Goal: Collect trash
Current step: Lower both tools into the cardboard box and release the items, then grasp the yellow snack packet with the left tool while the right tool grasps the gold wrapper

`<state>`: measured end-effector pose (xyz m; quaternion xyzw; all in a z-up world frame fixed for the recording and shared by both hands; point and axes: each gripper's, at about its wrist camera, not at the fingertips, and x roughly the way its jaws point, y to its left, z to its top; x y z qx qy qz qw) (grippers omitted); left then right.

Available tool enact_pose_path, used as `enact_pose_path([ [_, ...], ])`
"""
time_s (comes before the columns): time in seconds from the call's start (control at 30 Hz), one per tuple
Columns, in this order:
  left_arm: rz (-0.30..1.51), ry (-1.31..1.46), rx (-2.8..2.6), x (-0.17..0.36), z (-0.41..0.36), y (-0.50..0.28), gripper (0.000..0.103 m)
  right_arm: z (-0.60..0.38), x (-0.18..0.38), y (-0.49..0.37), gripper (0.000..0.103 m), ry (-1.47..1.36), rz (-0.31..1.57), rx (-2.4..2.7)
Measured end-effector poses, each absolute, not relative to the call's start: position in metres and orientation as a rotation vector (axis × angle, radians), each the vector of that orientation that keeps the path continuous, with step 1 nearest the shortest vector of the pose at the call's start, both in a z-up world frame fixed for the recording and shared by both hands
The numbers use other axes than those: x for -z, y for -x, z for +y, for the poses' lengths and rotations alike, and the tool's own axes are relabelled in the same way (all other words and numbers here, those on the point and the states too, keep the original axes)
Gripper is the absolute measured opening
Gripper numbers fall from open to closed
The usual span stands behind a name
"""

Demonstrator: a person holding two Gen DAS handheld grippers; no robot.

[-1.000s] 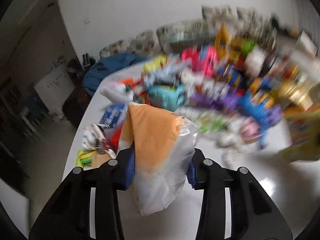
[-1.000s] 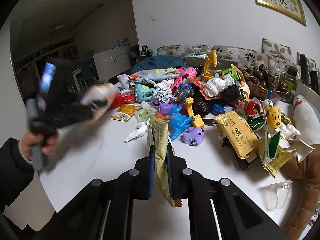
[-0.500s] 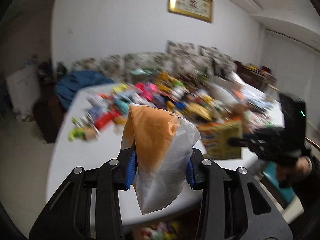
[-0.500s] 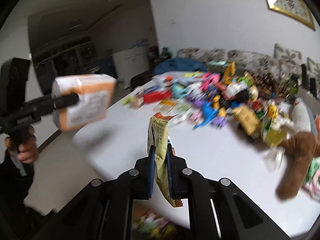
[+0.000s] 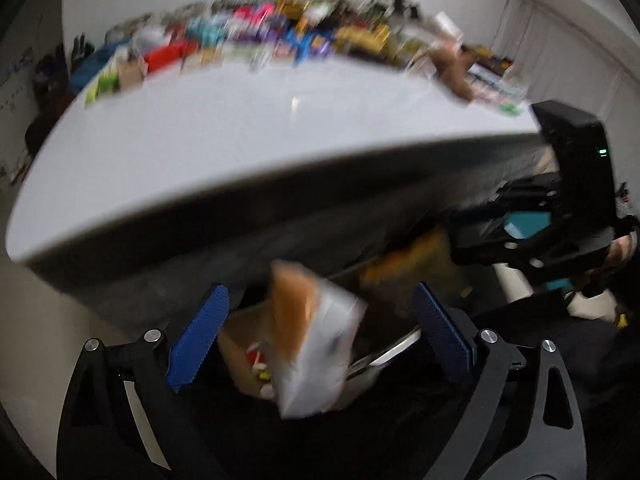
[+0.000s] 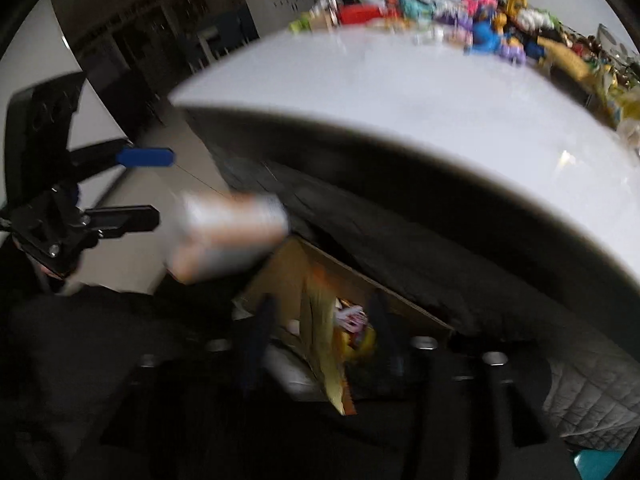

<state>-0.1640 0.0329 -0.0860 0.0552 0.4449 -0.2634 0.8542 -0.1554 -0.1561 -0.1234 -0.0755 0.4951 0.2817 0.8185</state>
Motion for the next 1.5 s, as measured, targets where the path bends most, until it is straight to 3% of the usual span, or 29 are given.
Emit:
enact_pose_path([
  [0.07,0.991,-0.122,0.524,0.107,0.036,0.158,0.091,-0.155,0.135,0.152,0.045,0.189,1.085,-0.582],
  [0.17,0.998,-0.067,0.52,0.103,0.043,0.153,0.091,-0.164,0.107,0.149,0.042,0.181,0.999,-0.577],
  [0.27,0.902,-0.022,0.535,0.067,0.045,0.143,0.091,-0.184,0.053,0.13,0.056,0.214,0.817,-0.492],
  [0.43,0.743,0.022,0.491,0.018,0.036,0.1,0.091,-0.223,-0.001,0.043,0.066,0.255,0.65,-0.268],
  [0.6,0.736,0.084,0.431,0.004,0.03,0.047,0.091,-0.238,-0.004,-0.069,0.066,0.336,0.692,-0.142],
  [0.8,0.781,0.144,0.421,0.008,0.03,0.004,0.091,-0.251,0.028,-0.153,0.065,0.376,0.87,-0.096],
  [0.83,0.783,0.134,0.408,0.011,0.029,-0.003,0.091,-0.249,0.032,-0.157,0.062,0.391,0.875,-0.088],
  [0.87,0.788,0.12,0.394,0.013,0.027,-0.011,0.091,-0.249,0.036,-0.162,0.037,0.412,0.876,-0.079],
  [0.93,0.8,0.096,0.367,0.018,0.024,-0.027,0.091,-0.251,0.031,-0.161,0.015,0.371,0.88,-0.103],
  [0.97,0.815,0.087,0.348,0.022,0.024,-0.039,0.091,-0.253,0.027,-0.158,0.011,0.34,0.871,-0.119],
  [1.3,0.884,0.124,0.251,0.034,0.021,-0.161,0.091,-0.282,-0.021,-0.066,0.011,-0.08,0.693,-0.365],
  [1.5,0.974,0.112,0.164,0.056,0.009,-0.225,0.091,-0.285,-0.012,-0.038,0.012,-0.123,0.685,-0.398],
])
